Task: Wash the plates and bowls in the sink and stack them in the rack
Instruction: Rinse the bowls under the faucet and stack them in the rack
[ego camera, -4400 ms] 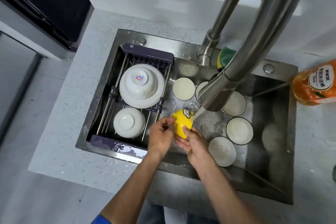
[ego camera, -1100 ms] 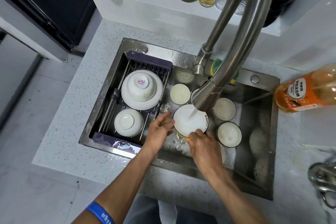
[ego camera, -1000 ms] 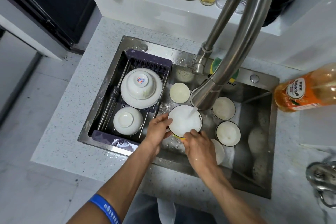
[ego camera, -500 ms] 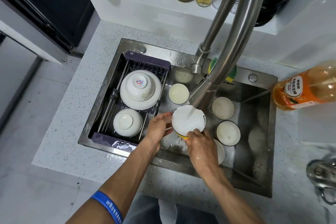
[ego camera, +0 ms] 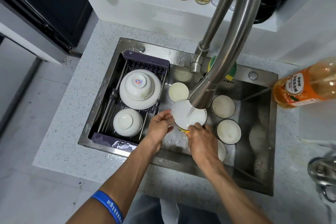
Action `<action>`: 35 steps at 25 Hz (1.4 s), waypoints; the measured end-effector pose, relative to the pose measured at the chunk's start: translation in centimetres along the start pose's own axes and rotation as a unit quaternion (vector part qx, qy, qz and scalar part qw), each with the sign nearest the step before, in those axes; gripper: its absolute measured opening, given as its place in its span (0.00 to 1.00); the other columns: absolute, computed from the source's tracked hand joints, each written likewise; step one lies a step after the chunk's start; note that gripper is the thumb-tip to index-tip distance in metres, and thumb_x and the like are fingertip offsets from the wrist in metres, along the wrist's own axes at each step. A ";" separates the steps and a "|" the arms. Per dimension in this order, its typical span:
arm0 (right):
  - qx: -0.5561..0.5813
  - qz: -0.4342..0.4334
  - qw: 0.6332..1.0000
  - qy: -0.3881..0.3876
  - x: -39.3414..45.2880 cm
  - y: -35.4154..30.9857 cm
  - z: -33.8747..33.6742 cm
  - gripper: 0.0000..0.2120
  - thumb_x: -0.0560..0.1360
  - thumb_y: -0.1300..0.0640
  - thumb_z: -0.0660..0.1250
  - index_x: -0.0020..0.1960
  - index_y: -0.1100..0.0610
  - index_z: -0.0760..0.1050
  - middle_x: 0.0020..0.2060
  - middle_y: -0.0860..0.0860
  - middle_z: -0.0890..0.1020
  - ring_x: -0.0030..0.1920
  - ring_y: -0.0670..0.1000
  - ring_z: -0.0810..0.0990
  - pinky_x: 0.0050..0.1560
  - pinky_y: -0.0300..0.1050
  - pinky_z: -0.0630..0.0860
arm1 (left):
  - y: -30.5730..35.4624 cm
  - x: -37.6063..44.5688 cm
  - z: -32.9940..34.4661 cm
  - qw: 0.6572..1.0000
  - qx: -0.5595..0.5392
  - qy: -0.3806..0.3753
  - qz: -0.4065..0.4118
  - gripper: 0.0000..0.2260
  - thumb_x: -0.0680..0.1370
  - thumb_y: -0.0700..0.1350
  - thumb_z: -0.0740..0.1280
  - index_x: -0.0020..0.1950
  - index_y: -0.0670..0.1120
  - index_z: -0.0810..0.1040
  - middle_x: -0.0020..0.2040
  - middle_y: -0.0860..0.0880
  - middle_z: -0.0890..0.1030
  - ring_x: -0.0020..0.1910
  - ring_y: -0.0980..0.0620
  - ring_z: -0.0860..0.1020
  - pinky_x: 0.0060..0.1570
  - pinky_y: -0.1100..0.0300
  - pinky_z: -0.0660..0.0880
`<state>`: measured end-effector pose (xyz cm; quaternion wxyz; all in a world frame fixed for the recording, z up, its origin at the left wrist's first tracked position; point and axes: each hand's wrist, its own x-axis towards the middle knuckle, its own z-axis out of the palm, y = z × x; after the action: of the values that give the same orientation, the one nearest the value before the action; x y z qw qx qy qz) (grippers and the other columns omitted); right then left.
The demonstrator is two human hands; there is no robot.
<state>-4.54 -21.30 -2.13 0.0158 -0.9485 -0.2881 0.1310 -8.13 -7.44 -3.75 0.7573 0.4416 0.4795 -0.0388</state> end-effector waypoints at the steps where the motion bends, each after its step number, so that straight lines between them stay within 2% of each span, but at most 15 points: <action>1: 0.004 -0.002 1.000 0.004 -0.3 0.1 0.0 0.12 0.61 0.60 0.82 0.35 0.56 0.78 0.33 0.50 0.78 0.36 0.58 0.78 0.29 0.48 0.75 | 0.1 0.1 -0.1 1.000 -0.002 -0.001 0.000 0.14 0.78 0.33 0.66 0.62 0.44 0.79 0.56 0.47 0.82 0.54 0.52 0.78 0.56 0.56 0.76; 6: 0.033 -0.008 0.999 0.005 0.2 -0.3 -0.3 0.09 0.65 0.61 0.78 0.38 0.58 0.79 0.35 0.52 0.79 0.41 0.61 0.78 0.32 0.51 0.77 | 0.2 0.3 0.7 1.000 0.005 -0.007 0.014 0.16 0.79 0.31 0.63 0.64 0.44 0.78 0.52 0.47 0.82 0.49 0.53 0.79 0.45 0.64 0.78; 10: -0.017 -0.052 0.997 0.057 -0.7 1.7 -0.2 0.12 0.59 0.65 0.79 0.36 0.58 0.77 0.34 0.52 0.77 0.40 0.61 0.77 0.36 0.52 0.79 | 0.2 1.1 2.4 0.994 0.112 -0.011 0.009 0.15 0.76 0.29 0.62 0.59 0.41 0.80 0.50 0.44 0.82 0.45 0.49 0.79 0.32 0.66 0.78; 12: -0.027 -0.061 0.996 0.059 -1.1 2.1 -0.6 0.13 0.58 0.66 0.78 0.37 0.58 0.78 0.35 0.53 0.77 0.41 0.62 0.78 0.39 0.52 0.80 | 0.0 1.6 3.7 0.990 0.129 0.046 0.024 0.12 0.75 0.30 0.63 0.53 0.41 0.82 0.46 0.44 0.83 0.42 0.48 0.79 0.32 0.63 0.77; 13: -0.032 -0.062 0.996 0.058 -1.1 2.3 -0.8 0.13 0.58 0.66 0.78 0.38 0.58 0.78 0.35 0.53 0.77 0.40 0.61 0.78 0.39 0.52 0.79 | 0.0 1.8 4.4 0.994 0.079 0.068 0.024 0.12 0.75 0.30 0.63 0.51 0.42 0.82 0.45 0.44 0.83 0.41 0.48 0.79 0.34 0.62 0.77; 15: -0.037 -0.072 0.995 0.060 -1.0 2.7 -1.0 0.13 0.57 0.65 0.79 0.38 0.59 0.78 0.35 0.54 0.78 0.40 0.62 0.77 0.39 0.52 0.78 | 0.2 1.9 5.6 0.999 -0.004 0.049 0.001 0.14 0.76 0.30 0.61 0.53 0.43 0.82 0.46 0.44 0.85 0.42 0.45 0.82 0.39 0.57 0.80; 17: -0.032 -0.073 0.995 0.058 -1.0 3.5 -0.6 0.12 0.58 0.62 0.80 0.37 0.58 0.78 0.36 0.54 0.78 0.40 0.61 0.77 0.39 0.52 0.78 | 0.3 1.9 6.0 0.999 0.026 0.019 -0.013 0.14 0.77 0.32 0.60 0.55 0.43 0.81 0.49 0.43 0.85 0.46 0.44 0.82 0.39 0.58 0.80; 20: 0.117 -0.048 0.990 0.058 -1.0 4.2 0.5 0.10 0.67 0.62 0.75 0.46 0.55 0.81 0.45 0.49 0.81 0.48 0.58 0.76 0.49 0.51 0.77 | 0.7 1.4 4.8 1.000 0.027 -0.005 -0.012 0.18 0.78 0.30 0.56 0.54 0.48 0.79 0.49 0.44 0.83 0.46 0.45 0.80 0.34 0.61 0.79; 22: 0.242 0.002 0.968 0.067 -1.0 3.7 0.1 0.13 0.72 0.61 0.69 0.56 0.54 0.80 0.56 0.47 0.81 0.57 0.54 0.75 0.60 0.47 0.72 | 0.6 1.1 3.3 0.999 -0.014 -0.014 -0.043 0.19 0.78 0.32 0.57 0.59 0.53 0.77 0.52 0.47 0.82 0.49 0.45 0.80 0.41 0.55 0.80; 25: 0.190 -0.020 0.974 0.123 0.7 2.0 -0.5 0.08 0.76 0.53 0.63 0.51 0.53 0.79 0.50 0.49 0.83 0.49 0.55 0.77 0.50 0.50 0.74 | 0.0 0.6 1.3 0.998 -0.004 -0.018 -0.062 0.22 0.68 0.42 0.62 0.60 0.57 0.78 0.56 0.47 0.82 0.53 0.45 0.79 0.42 0.54 0.75; 27: 0.265 0.028 0.964 -0.003 3.3 0.6 -0.6 0.09 0.78 0.51 0.61 0.45 0.51 0.78 0.39 0.48 0.82 0.40 0.53 0.78 0.40 0.47 0.73 | 0.1 0.1 0.6 0.998 0.004 -0.029 -0.050 0.24 0.66 0.45 0.63 0.62 0.57 0.78 0.56 0.46 0.82 0.50 0.46 0.78 0.35 0.59 0.74; 29: 0.305 0.126 0.937 -0.113 6.2 -0.9 -0.2 0.12 0.78 0.47 0.60 0.44 0.52 0.77 0.36 0.48 0.80 0.39 0.52 0.79 0.38 0.44 0.74 | 0.1 0.0 0.0 0.999 0.014 -0.013 -0.026 0.21 0.72 0.44 0.64 0.64 0.58 0.77 0.57 0.47 0.82 0.50 0.47 0.79 0.33 0.60 0.76; 31: 0.352 0.205 0.902 -0.144 7.7 -2.0 0.2 0.14 0.77 0.43 0.61 0.42 0.52 0.77 0.37 0.47 0.81 0.40 0.51 0.80 0.39 0.40 0.73 | 0.3 -0.1 -0.4 1.000 0.005 0.019 0.002 0.20 0.77 0.39 0.62 0.65 0.58 0.75 0.57 0.49 0.82 0.49 0.50 0.80 0.34 0.59 0.78; 33: 0.539 0.286 0.784 -0.117 7.8 -2.3 -0.1 0.10 0.77 0.48 0.67 0.41 0.53 0.79 0.37 0.47 0.83 0.34 0.48 0.81 0.37 0.39 0.76 | 0.4 -0.1 -0.5 0.999 -0.006 0.045 0.025 0.22 0.78 0.36 0.62 0.66 0.59 0.73 0.56 0.53 0.81 0.50 0.51 0.80 0.42 0.55 0.81; 35: 0.656 0.338 0.675 -0.008 7.0 -1.3 -0.3 0.08 0.78 0.58 0.67 0.40 0.56 0.78 0.34 0.52 0.82 0.27 0.46 0.79 0.32 0.42 0.77 | 0.7 -0.3 -0.4 0.998 0.011 0.060 0.035 0.24 0.78 0.34 0.62 0.69 0.56 0.73 0.55 0.56 0.79 0.52 0.52 0.78 0.52 0.49 0.81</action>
<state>0.41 -16.34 -3.40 0.5867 -0.7258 0.2118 0.2901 -8.16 -6.84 -3.15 0.7235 0.4677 0.5077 0.0089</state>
